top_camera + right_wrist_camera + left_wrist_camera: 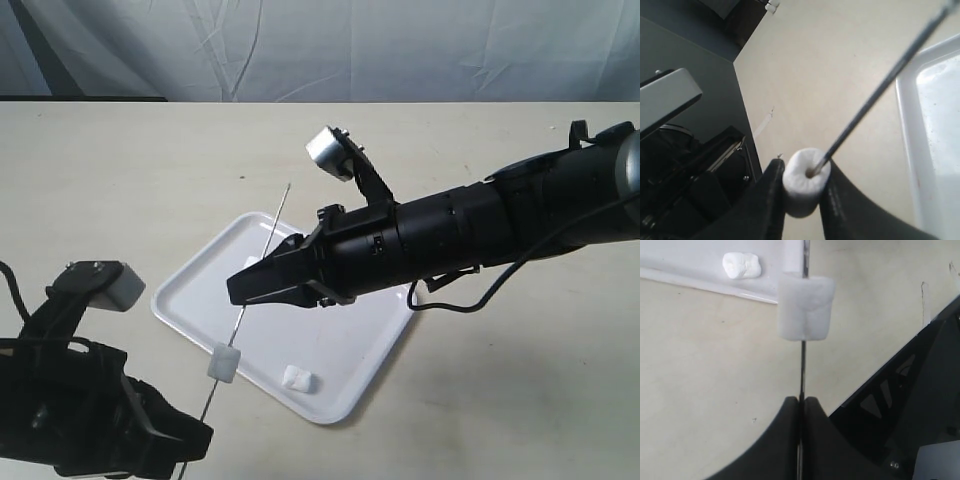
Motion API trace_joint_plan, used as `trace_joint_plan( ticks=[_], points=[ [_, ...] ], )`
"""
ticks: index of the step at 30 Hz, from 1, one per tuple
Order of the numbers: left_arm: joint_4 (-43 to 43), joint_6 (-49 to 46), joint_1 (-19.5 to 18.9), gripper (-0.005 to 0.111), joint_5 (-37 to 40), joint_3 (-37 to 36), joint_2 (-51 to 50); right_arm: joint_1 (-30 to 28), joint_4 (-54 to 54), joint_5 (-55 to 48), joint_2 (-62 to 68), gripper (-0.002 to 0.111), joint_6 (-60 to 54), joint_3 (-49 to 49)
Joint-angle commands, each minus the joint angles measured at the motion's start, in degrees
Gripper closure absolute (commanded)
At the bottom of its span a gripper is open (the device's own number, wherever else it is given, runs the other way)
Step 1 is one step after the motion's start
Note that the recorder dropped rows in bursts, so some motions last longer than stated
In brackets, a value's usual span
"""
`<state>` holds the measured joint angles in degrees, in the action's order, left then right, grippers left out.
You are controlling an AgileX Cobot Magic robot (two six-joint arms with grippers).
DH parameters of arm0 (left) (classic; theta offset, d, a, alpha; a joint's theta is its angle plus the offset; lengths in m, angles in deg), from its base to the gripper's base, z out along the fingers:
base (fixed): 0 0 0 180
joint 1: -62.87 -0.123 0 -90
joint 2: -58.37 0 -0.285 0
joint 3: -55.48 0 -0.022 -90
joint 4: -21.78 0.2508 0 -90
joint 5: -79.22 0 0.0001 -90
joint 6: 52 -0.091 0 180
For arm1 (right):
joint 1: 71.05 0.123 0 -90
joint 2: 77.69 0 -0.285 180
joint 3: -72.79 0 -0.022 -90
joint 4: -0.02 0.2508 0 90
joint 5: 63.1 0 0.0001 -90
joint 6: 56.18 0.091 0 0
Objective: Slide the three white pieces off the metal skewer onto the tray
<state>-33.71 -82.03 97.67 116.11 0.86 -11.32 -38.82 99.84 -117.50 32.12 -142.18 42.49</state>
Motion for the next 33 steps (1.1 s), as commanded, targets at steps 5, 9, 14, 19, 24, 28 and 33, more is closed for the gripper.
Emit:
trace_joint_plan(
  ticks=[5, 9, 14, 19, 24, 28, 33],
  points=[
    [0.01, -0.01, 0.09, 0.107, 0.44, -0.55, -0.03, -0.21, 0.13, 1.47, -0.44, 0.086, -0.33, 0.24],
    [0.00, -0.11, 0.09, 0.107, 0.55, -0.55, -0.03, -0.21, 0.13, 1.60, -0.44, 0.075, -0.33, 0.24],
    [0.61, -0.11, 0.09, 0.107, 0.55, -0.55, -0.03, -0.21, 0.13, 1.60, -0.44, 0.074, -0.33, 0.24],
    [0.63, -0.11, 0.09, 0.107, 0.42, -0.55, -0.03, -0.21, 0.13, 1.60, -0.44, 0.085, -0.33, 0.34],
    [1.51, 0.00, 0.09, 0.107, 0.64, -0.55, -0.03, -0.21, 0.13, 1.60, -0.44, 0.089, -0.33, 0.34],
    [1.51, 0.39, 0.09, 0.107, 1.22, -0.55, -0.03, -0.21, 0.13, 1.60, -0.52, 0.084, -0.33, 1.54],
    [1.51, 0.39, 0.09, 0.107, 1.87, -2.10, -0.03, -0.21, 0.13, 2.00, -0.66, 0.094, 2.12, 4.88]
  ],
)
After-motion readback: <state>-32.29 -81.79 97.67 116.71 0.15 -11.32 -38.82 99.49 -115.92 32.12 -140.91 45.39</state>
